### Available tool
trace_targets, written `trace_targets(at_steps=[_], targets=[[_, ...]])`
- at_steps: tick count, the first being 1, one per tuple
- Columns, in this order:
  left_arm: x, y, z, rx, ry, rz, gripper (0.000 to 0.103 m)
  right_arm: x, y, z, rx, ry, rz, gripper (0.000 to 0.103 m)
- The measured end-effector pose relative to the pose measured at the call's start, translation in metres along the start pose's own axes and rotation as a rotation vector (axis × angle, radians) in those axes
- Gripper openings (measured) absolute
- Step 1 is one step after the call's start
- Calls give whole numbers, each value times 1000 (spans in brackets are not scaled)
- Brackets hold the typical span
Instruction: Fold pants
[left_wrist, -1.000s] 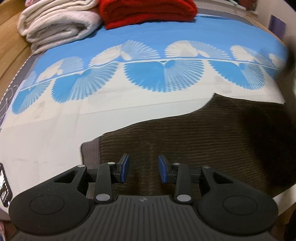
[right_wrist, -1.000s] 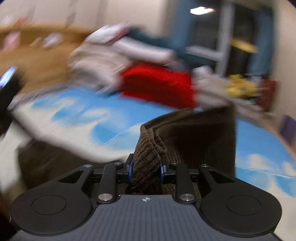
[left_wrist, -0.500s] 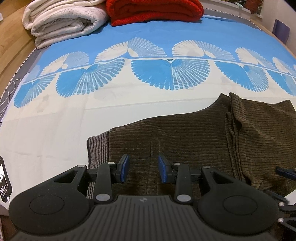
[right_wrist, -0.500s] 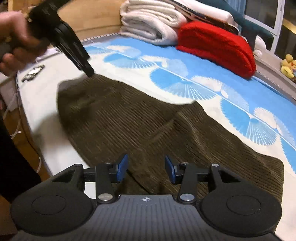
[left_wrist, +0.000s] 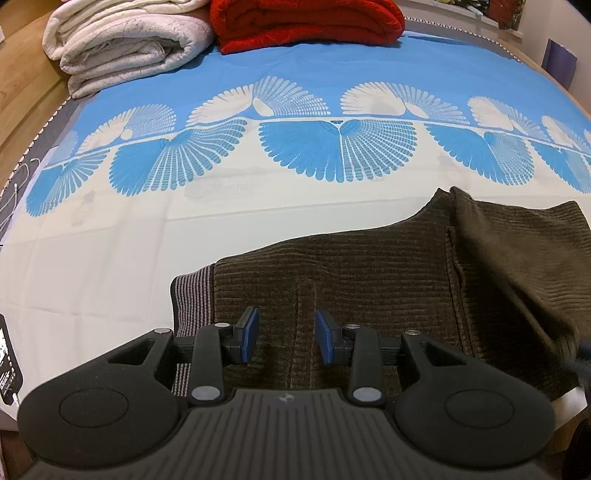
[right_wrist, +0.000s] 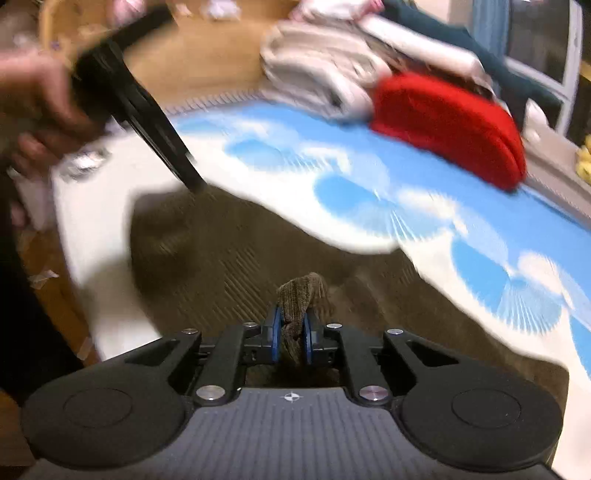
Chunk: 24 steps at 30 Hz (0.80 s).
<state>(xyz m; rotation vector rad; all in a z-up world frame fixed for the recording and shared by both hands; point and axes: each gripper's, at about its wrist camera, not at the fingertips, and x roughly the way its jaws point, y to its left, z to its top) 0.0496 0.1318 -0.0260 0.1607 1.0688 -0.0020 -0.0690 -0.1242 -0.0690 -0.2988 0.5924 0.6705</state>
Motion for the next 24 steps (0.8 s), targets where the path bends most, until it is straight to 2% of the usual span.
trace_targets(at_steps=[2, 4, 7, 9, 12, 14, 17, 19, 20, 21, 22, 24], targets=[[0, 0, 0, 0, 1, -2, 38, -8, 6, -8, -41, 36, 80, 13], [0, -1, 0, 1, 1, -2, 38, 1, 17, -25, -91, 133, 116, 14], [-1, -3, 0, 1, -1, -9, 38, 18, 35, -44, -186, 196, 54, 22], [-1, -5, 0, 13, 1, -9, 38, 22, 39, -48, -192, 190, 30, 39], [0, -5, 0, 17, 4, -7, 38, 23, 46, -48, -220, 171, 0, 55], [1, -4, 0, 12, 6, -3, 38, 27, 51, -49, -256, 178, -11, 57], [2, -2, -1, 10, 7, -3, 38, 34, 63, -53, -322, 210, 6, 58], [1, -1, -1, 8, 5, -4, 38, 40, 70, -57, -410, 222, -27, 52], [0, 1, -1, 4, 2, -7, 38, 40, 71, -56, -434, 221, -44, 37], [-1, 3, -1, -1, -1, -9, 38, 38, 66, -51, -411, 218, -36, 31], [-1, 6, -1, -7, -4, -10, 38, 32, 56, -40, -340, 198, -28, 29], [-3, 10, -1, -24, -11, -11, 38, 13, 28, -15, -174, 104, -75, 27]])
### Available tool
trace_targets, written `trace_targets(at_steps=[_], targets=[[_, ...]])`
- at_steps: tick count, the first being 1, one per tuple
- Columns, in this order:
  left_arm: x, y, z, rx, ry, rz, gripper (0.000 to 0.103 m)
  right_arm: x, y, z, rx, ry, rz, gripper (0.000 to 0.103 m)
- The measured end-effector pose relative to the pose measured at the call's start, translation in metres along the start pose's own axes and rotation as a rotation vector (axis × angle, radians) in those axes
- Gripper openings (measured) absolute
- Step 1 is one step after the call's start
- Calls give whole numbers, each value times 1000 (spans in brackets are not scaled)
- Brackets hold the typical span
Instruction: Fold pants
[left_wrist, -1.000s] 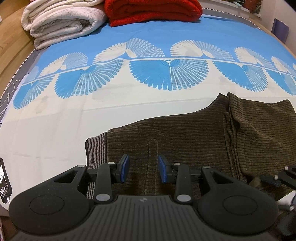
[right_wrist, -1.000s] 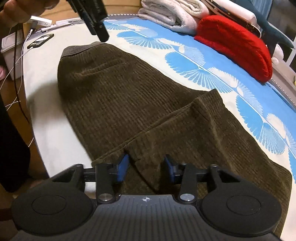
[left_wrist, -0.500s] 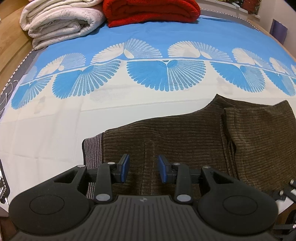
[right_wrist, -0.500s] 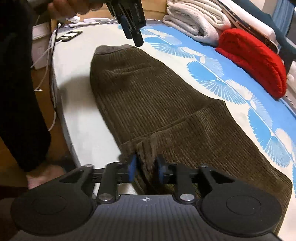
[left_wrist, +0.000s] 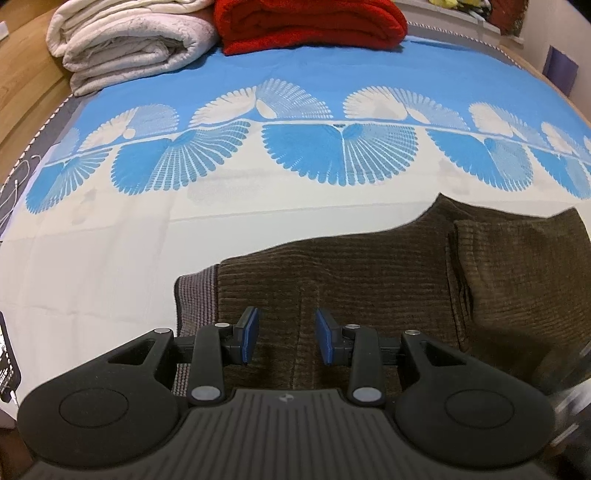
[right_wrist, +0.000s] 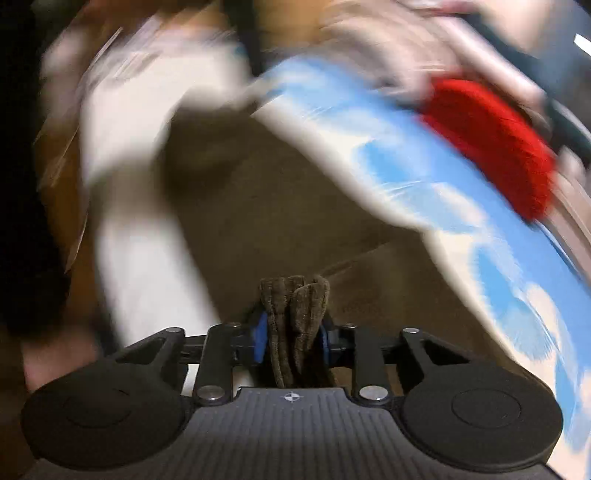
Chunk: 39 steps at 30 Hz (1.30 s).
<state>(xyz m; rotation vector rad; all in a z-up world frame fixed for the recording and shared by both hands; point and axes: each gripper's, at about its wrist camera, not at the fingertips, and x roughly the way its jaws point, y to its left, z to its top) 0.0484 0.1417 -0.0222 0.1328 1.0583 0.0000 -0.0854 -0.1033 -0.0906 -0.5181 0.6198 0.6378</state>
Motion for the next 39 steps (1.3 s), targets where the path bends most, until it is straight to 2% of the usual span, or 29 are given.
trace_targets(at_steps=[2, 3, 4, 6, 8, 9, 10, 13, 15, 17, 19, 21, 23, 25, 26, 27, 28, 29, 30, 31, 33, 35, 36, 37, 39], targets=[[-2, 4, 0, -13, -4, -2, 38, -32, -42, 15, 215, -145, -68, 26], [-2, 4, 0, -15, -6, -3, 38, -52, -63, 18, 336, -248, -114, 26], [-3, 5, 0, -14, -7, -4, 38, -67, -74, 18, 398, -319, -158, 26], [-3, 5, 0, -9, -7, -6, 38, -87, -79, 20, 416, -413, -220, 26], [-3, 4, -1, -5, -5, -5, 38, -89, -67, 20, 369, -440, -190, 27], [-3, 4, -1, -5, -4, -3, 38, -83, -57, 19, 329, -419, -157, 29], [-3, 3, -1, -6, -3, -1, 38, -69, -44, 18, 274, -359, -112, 31], [-3, 2, -1, -8, -1, -3, 38, -12, -6, 1, 149, -59, 46, 34], [-3, 1, -2, -5, 1, -7, 38, 7, 8, -16, 98, 89, 119, 34], [-3, 0, -1, 3, -1, -10, 38, -1, 11, -19, 57, 97, 139, 34], [-3, -1, 0, 5, -5, -12, 38, -22, -4, -15, 100, 20, 102, 34], [-1, -2, 0, 4, -2, -12, 38, -40, -35, -16, 232, -38, 47, 35], [0, -6, 0, 12, 0, -14, 38, -55, -66, -28, 366, -63, -68, 36], [0, -10, -1, 22, 0, -17, 38, -59, -91, -48, 447, -12, -196, 36], [0, -12, -1, 27, 1, -17, 38, -57, -99, -58, 474, 47, -254, 36], [0, -14, -1, 31, 1, -15, 38, -50, -109, -73, 500, 153, -309, 35], [0, -15, -1, 33, 0, -16, 38, -39, -116, -89, 517, 265, -326, 36], [-1, -17, -1, 33, -1, -18, 38, -28, -121, -110, 535, 398, -307, 36], [-1, -18, 0, 32, -1, -21, 38, -28, -122, -121, 551, 402, -291, 36], [-2, -20, 0, 32, -2, -22, 38, -34, -124, -123, 578, 358, -292, 36], [-3, -25, 0, 41, -4, -26, 38, -44, -128, -118, 601, 321, -303, 35], [-3, -30, -1, 52, -5, -29, 38, -60, -124, -116, 625, 224, -343, 35], [-3, -32, -1, 56, -3, -28, 38, -64, -127, -120, 640, 224, -371, 35], [-2, -33, -1, 60, -1, -27, 38, -63, -131, -127, 654, 261, -400, 35], [-1, -34, -2, 62, 1, -25, 38, -47, -138, -149, 682, 418, -402, 36]])
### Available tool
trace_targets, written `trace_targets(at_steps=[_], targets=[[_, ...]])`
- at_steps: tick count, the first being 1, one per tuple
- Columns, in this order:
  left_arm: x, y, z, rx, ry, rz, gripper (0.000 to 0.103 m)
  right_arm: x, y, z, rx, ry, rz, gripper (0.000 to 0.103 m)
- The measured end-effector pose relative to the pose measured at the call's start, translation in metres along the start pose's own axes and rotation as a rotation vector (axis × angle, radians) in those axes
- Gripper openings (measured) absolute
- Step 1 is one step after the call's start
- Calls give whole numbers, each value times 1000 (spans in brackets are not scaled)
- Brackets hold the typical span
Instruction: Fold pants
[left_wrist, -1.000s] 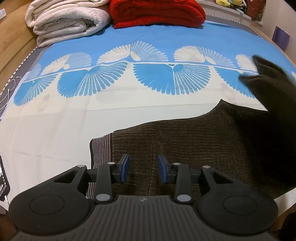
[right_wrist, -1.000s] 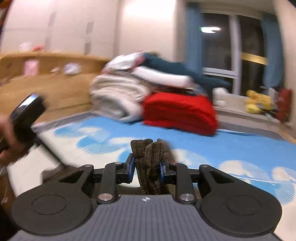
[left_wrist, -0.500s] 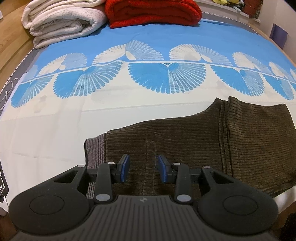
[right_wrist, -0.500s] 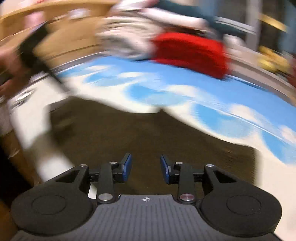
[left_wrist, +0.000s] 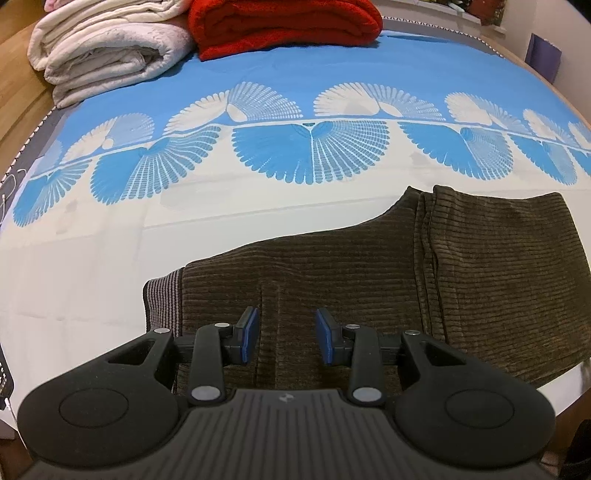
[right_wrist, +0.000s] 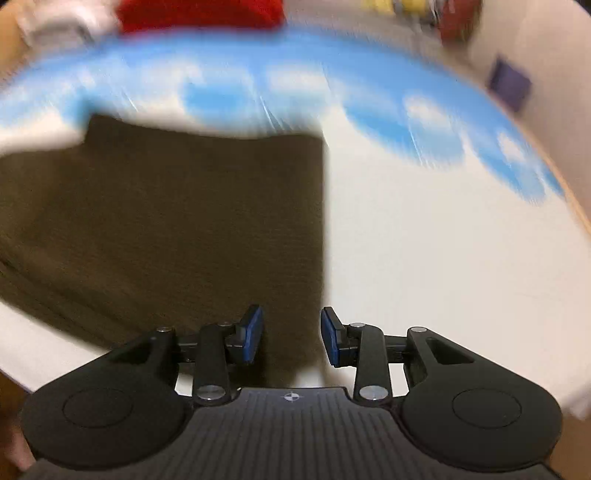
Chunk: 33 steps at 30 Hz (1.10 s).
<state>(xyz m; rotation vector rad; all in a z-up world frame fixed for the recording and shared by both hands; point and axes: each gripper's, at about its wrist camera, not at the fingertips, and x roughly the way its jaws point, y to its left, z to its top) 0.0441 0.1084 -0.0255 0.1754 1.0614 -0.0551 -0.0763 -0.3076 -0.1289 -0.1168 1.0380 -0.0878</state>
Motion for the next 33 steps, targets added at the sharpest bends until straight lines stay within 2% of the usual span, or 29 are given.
trace_targets(at_steps=[1, 4, 8, 13, 16, 18, 21, 24, 26, 28, 29, 31, 33], targets=[[0, 1, 0, -2, 2, 1, 38, 9, -5, -4, 18, 35, 21, 37], [0, 2, -2, -10, 5, 4, 38, 3, -14, 3, 109, 21, 46, 40], [-2, 2, -6, -14, -1, 3, 40, -25, -20, 8, 156, -96, 49, 40], [-18, -1, -9, -27, -69, -28, 42, -89, -43, 46, 228, -327, 94, 43], [-29, -10, -12, -13, -104, -67, 43, -129, -52, 66, 202, -436, 139, 48], [-33, -19, -15, 0, -117, -92, 43, -144, -50, 79, 156, -465, 157, 53], [-38, -40, -19, 29, -127, -127, 43, -149, -44, 94, 77, -485, 182, 54], [-37, -69, -21, 68, -131, -153, 43, -137, -33, 98, 20, -480, 171, 54], [-34, -89, -19, 96, -126, -169, 43, -120, -28, 98, 43, -440, 172, 54], [-28, -110, -16, 141, -129, -177, 43, -98, -21, 104, 97, -318, 141, 52], [-24, -118, -15, 159, -130, -179, 43, -93, -18, 107, 122, -295, 141, 52], [-14, -133, -11, 183, -118, -191, 43, -88, -15, 112, 144, -293, 167, 52], [-2, -143, -8, 196, -91, -201, 43, -84, -9, 116, 127, -314, 144, 52]])
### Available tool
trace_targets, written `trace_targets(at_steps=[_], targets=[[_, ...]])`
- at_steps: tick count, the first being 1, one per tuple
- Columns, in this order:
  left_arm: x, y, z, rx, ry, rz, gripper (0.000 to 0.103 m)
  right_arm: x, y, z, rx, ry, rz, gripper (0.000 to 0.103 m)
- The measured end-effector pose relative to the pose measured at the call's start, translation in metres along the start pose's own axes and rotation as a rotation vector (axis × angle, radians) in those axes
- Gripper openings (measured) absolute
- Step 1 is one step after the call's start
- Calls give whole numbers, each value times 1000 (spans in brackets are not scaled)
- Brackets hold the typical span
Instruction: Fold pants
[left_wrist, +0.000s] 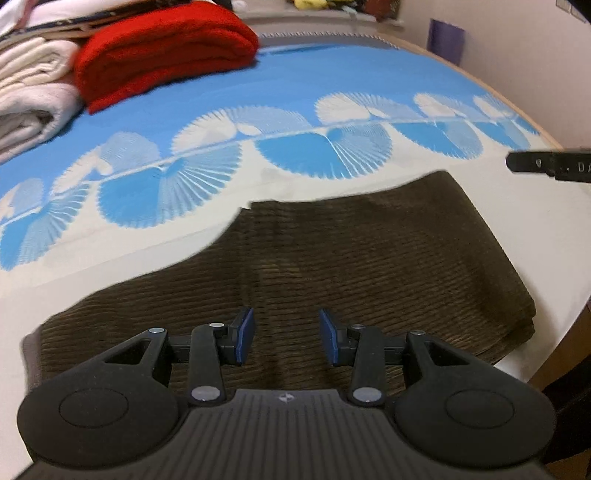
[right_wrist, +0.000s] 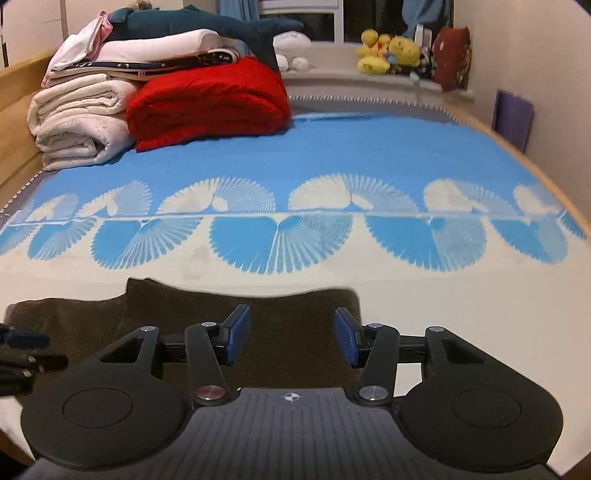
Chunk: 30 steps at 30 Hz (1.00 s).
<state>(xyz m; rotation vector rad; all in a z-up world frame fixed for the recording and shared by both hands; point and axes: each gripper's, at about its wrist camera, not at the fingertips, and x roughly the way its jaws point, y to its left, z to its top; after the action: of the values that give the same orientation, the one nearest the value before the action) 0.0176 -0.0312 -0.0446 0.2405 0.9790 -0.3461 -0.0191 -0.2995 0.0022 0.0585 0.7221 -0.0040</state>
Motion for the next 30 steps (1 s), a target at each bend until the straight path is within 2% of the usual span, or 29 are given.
trace_targets(at_steps=[2, 4, 6, 7, 11, 14, 19, 24, 28, 30], targets=[[16, -4, -1, 11, 50, -1, 43, 6, 4, -3, -46, -2, -14, 52], [40, -8, -9, 54, 161, 34, 43, 9, 6, -5, -77, -7, -16, 52], [71, -9, -26, 109, 336, 96, 44, 13, 7, -5, -102, -14, -21, 52], [73, -8, -30, 111, 341, 97, 45, 14, 5, -4, -112, -16, -27, 52], [64, 0, -27, 48, 291, 65, 44, 21, -2, -2, -96, -1, -35, 52], [54, 6, -29, 24, 236, 81, 45, 25, -7, 1, -55, 7, -21, 52], [19, 20, -38, -68, 86, 67, 46, 28, -11, 8, 35, 5, 27, 52], [-28, 31, -46, -94, -62, 43, 45, 27, -4, 15, 65, -29, 81, 52], [-74, 46, -46, -105, -171, 13, 33, 25, 5, 20, 64, -55, 128, 52], [-98, 63, -46, -128, -198, -2, 32, 24, 9, 23, 70, -61, 141, 52]])
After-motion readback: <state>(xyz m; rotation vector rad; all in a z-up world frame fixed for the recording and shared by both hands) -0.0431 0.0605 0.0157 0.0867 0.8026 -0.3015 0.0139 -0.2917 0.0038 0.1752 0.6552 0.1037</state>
